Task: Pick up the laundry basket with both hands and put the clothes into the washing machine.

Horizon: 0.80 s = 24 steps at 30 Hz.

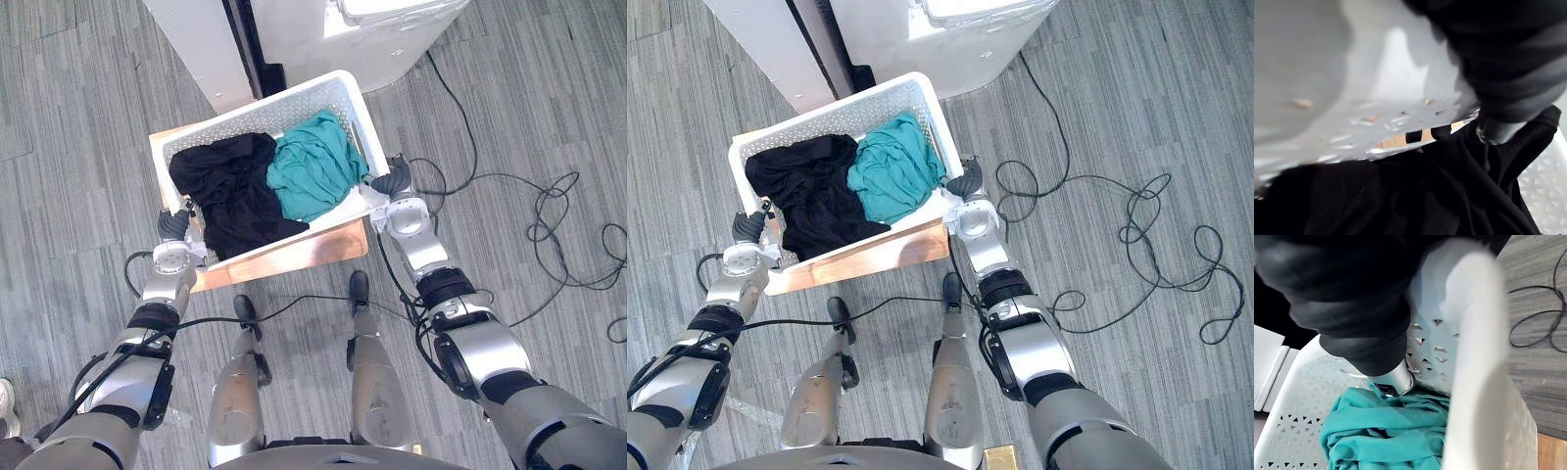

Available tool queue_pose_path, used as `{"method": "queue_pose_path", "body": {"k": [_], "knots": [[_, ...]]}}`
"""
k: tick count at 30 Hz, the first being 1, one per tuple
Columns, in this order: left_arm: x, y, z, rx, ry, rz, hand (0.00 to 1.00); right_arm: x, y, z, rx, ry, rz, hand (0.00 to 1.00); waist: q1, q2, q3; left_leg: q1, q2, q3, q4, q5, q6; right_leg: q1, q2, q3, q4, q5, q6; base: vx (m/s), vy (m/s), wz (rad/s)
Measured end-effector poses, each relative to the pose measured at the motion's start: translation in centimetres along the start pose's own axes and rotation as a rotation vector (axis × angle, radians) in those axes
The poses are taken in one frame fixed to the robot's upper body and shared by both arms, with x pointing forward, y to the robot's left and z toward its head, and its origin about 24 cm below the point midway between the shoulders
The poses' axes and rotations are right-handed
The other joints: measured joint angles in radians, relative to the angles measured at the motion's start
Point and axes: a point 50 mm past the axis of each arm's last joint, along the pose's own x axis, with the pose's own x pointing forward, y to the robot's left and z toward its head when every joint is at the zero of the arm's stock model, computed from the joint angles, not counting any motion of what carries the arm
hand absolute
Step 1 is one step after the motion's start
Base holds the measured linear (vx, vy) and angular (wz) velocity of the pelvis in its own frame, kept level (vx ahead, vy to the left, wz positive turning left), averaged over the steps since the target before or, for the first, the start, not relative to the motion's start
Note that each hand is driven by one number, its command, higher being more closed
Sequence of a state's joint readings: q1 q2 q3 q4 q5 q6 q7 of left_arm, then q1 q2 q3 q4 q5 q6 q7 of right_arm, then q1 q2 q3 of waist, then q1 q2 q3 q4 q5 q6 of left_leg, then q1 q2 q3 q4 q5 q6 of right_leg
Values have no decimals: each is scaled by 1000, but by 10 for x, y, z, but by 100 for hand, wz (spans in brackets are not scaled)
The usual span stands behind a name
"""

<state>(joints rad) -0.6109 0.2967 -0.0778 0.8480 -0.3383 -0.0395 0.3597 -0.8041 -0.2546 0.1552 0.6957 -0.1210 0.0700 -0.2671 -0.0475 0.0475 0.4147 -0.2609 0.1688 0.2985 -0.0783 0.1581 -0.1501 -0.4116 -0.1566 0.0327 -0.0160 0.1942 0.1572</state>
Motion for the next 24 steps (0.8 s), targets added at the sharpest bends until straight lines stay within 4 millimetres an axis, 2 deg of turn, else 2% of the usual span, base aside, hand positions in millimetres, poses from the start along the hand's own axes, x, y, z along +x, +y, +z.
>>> {"method": "queue_pose_path", "body": {"k": [8, 14, 19, 22, 24], "knots": [[-2, -2, -12, 39, 52, -5, 100, -5, 5, -18, 54, 74, 12, 100, -4, 0, -17, 16, 0, -3, 0, 1, 1, 21, 0, -3, -2, 0, 0, 0, 0, 0], [-12, 1, -23, 53, 58, -21, 100, -18, 5, -32, 108, 102, 13, 100, -11, 0, -17, 24, 1, -13, 0, 1, 1, 37, -1, -14, -5, 0, 0, -1, 4, 3], [-35, 9, -55, 37, 124, -41, 100, -49, 10, -63, 223, 180, 29, 100, -12, 0, -17, 83, 5, -29, 1, -6, -4, 114, 0, -38, -13, -7, -1, 10, 6, 9], [-51, 17, -60, 15, 104, -52, 100, -60, 10, -68, 295, 187, 32, 100, -11, 1, -19, 115, 6, -51, 1, -15, -6, 156, 0, -53, -5, -32, 1, -28, 5, 16], [-64, 24, -68, 8, 111, -52, 100, -69, 10, -71, 351, 183, 37, 100, -8, 0, -47, 129, 8, -53, 1, -24, -8, 172, 0, -58, 1, -45, 6, -13, 6, 9]]}}
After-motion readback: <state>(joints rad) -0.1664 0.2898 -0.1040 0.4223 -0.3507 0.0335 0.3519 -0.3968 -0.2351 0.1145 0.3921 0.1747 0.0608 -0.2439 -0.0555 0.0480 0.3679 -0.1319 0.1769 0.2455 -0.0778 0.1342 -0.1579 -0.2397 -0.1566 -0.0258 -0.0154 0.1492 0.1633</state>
